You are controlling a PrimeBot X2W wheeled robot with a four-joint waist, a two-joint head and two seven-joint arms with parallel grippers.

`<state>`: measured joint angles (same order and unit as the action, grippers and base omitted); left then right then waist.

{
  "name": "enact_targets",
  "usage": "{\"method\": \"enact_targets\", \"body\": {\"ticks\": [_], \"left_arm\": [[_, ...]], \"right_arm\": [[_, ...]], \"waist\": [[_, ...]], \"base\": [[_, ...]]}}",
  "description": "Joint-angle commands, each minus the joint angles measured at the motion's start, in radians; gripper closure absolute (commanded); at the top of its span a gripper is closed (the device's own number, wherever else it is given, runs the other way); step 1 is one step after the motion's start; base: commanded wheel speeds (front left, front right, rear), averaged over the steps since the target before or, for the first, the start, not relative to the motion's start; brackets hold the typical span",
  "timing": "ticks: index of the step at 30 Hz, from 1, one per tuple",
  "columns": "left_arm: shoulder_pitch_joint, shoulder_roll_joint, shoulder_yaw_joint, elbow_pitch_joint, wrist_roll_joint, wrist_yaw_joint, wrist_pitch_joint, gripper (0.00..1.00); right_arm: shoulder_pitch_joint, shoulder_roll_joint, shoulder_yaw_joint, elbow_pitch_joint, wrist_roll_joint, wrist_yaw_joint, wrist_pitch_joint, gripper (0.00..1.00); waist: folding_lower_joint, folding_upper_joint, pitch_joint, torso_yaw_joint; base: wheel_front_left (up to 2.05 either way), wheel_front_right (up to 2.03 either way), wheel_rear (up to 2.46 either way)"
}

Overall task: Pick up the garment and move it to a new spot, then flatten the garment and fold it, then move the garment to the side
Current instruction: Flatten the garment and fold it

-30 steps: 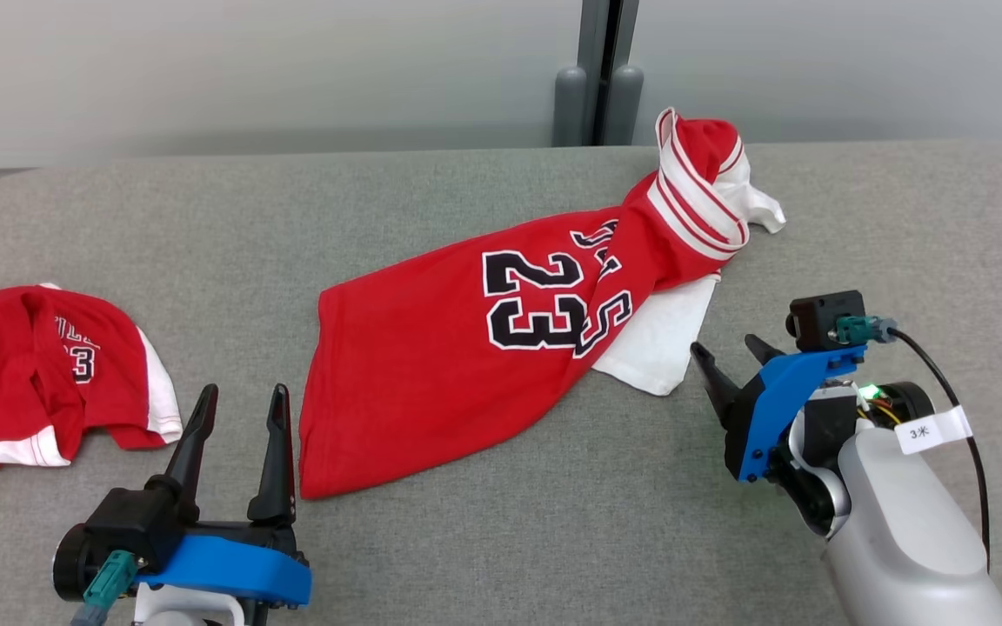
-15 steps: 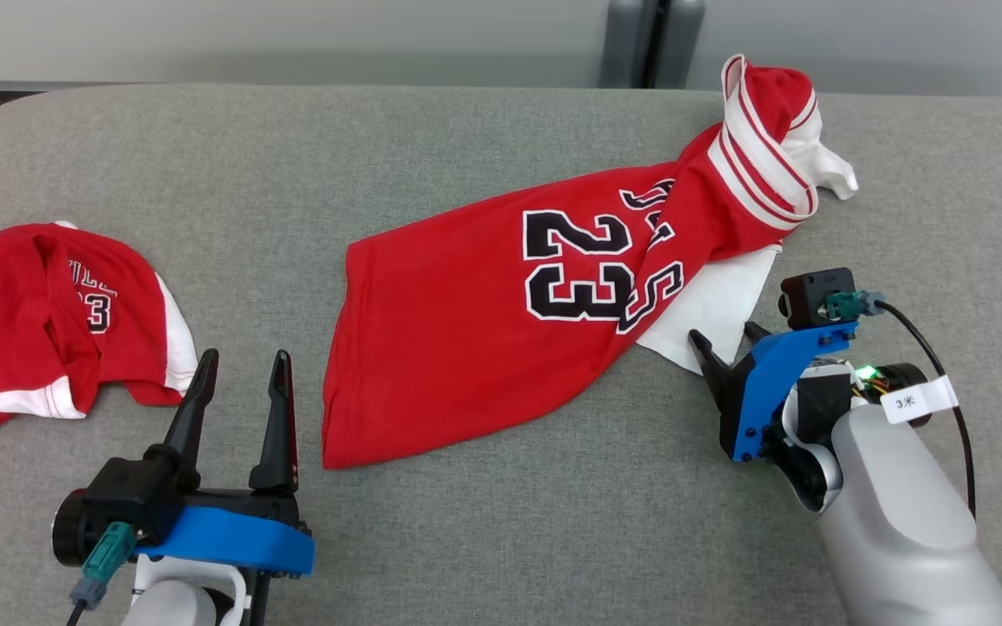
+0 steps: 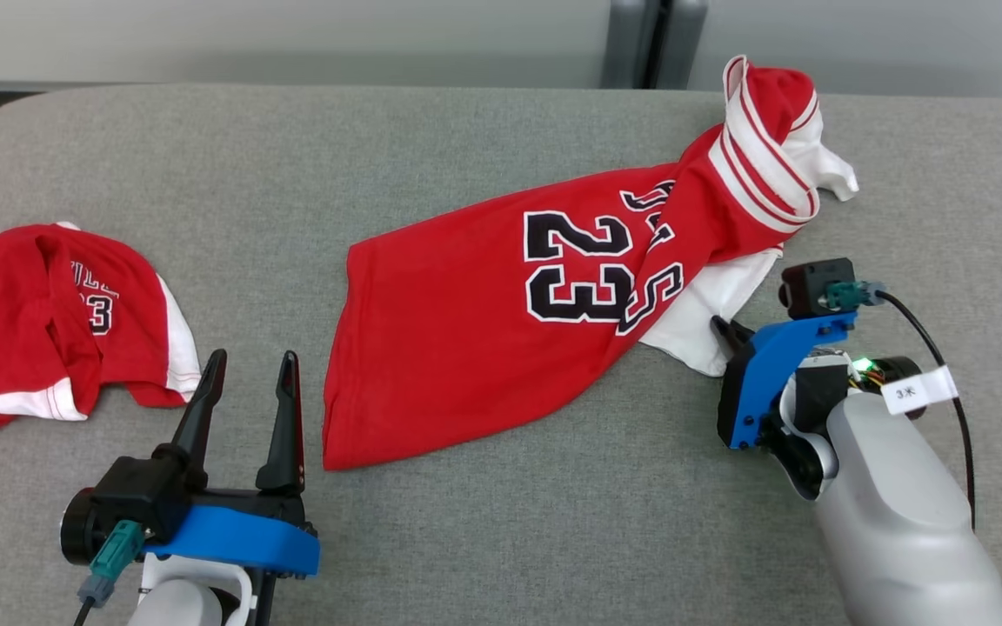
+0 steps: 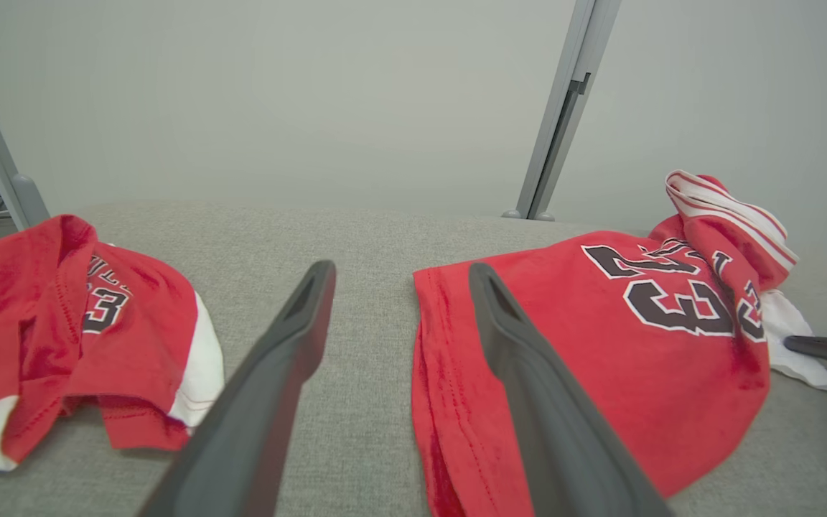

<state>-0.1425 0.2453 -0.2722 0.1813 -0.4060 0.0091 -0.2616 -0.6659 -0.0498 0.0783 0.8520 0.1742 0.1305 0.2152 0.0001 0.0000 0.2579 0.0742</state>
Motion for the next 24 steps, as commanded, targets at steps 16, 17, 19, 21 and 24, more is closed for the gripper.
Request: {"method": "enact_targets", "body": {"ticks": [16, 17, 19, 21, 24], "left_arm": [[0.083, 0.015, 0.041, -0.033, -0.007, 0.030, -0.005, 0.00], [0.086, 0.016, 0.040, -0.035, -0.007, 0.030, -0.004, 0.00], [0.090, 0.017, 0.037, -0.038, -0.007, 0.031, -0.002, 0.00], [0.093, 0.017, 0.034, -0.040, -0.008, 0.034, 0.001, 0.00], [0.098, 0.018, 0.029, -0.045, -0.009, 0.036, 0.004, 0.00]], "right_arm": [[0.457, -0.002, -0.271, -0.709, -0.035, 0.001, 0.260, 1.00], [0.486, -0.001, -0.286, -0.749, -0.035, 0.001, 0.278, 1.00], [0.540, -0.002, -0.314, -0.806, -0.035, 0.001, 0.306, 1.00], [0.582, -0.002, -0.337, -0.841, -0.032, 0.001, 0.318, 1.00], [0.623, -0.001, -0.351, -0.852, -0.019, 0.001, 0.310, 0.76]], "waist": [[-0.0001, 0.0000, -0.108, -0.106], [-0.0001, 0.0000, -0.109, -0.108], [-0.0001, 0.0000, -0.112, -0.109], [-0.0001, 0.0000, -0.115, -0.109], [-0.0001, 0.0000, -0.119, -0.107]], "base": [[0.00, 0.00, 0.00], [0.00, 0.00, 0.00], [0.00, 0.00, 0.00], [0.00, 0.00, 0.00], [0.00, 0.00, 0.00]]}}
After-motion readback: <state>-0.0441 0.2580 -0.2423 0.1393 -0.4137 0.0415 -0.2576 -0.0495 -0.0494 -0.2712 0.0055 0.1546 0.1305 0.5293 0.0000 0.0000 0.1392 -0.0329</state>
